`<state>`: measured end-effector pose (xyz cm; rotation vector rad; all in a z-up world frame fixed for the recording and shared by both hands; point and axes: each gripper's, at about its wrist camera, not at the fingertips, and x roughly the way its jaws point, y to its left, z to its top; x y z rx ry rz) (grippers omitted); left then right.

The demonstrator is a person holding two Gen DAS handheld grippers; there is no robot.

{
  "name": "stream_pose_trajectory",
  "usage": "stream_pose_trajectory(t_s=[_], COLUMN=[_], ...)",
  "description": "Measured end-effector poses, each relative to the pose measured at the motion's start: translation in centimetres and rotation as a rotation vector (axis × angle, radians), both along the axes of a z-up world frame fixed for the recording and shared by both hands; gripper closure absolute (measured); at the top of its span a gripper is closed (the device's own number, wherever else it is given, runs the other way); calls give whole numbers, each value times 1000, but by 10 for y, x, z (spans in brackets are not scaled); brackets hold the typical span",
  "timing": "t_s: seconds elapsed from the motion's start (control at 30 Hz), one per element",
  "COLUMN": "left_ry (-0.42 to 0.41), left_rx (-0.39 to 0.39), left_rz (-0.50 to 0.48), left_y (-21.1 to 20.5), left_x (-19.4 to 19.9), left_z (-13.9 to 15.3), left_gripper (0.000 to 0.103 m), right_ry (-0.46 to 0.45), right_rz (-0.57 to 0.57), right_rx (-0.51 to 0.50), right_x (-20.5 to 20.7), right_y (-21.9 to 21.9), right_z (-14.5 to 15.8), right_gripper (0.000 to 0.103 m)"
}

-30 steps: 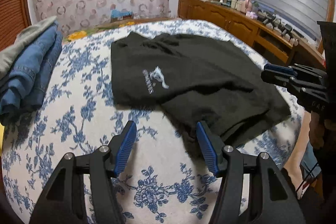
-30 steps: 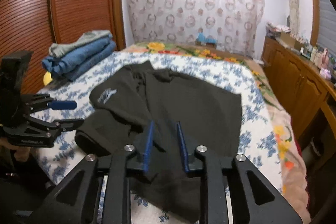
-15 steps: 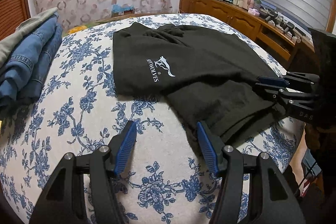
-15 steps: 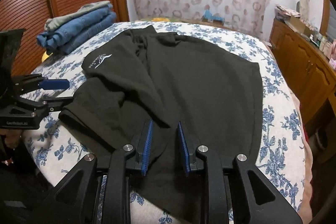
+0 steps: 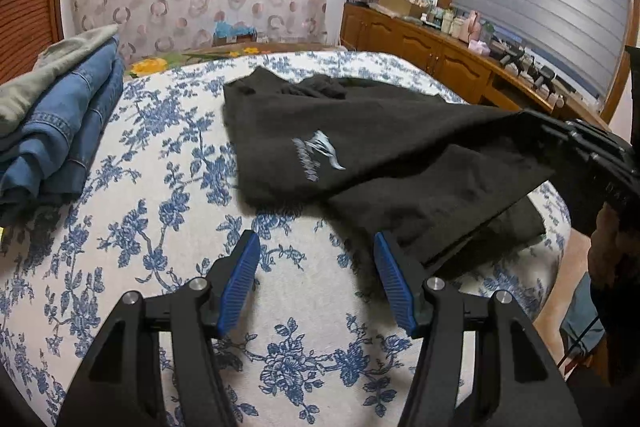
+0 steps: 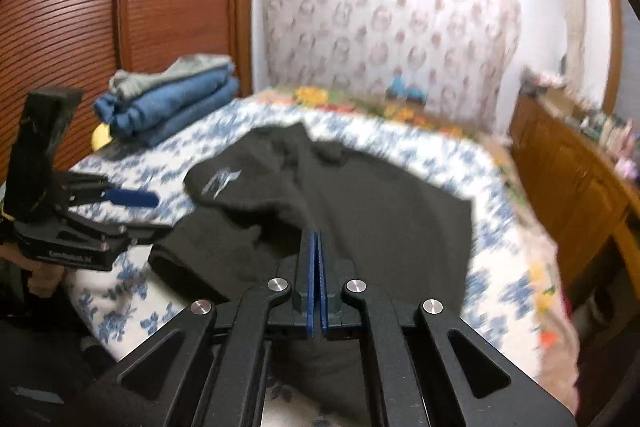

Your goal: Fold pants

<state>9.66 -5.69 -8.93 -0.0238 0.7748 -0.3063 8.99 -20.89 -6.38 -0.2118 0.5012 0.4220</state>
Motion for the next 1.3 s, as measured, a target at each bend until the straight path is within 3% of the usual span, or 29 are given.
stream_pose_trajectory(t_s=[0.33,0.67,1.3], left_ry=[-38,-24,38], left_rx=[-6,24,58], left_rz=[-36,-84,-100], left_y=[-12,-34,-51], left_x=[0,7,13], left_z=[16,10,-13], left_gripper=[44,44,44], right_ry=[-58,-9,180], right_rz=[-56,-115,-184], right_rx=[15,20,8], right_x=[-15,-25,-15], right_y=[-26,-50,-77], right_z=[24,2,-57], right_gripper=[103,103,103])
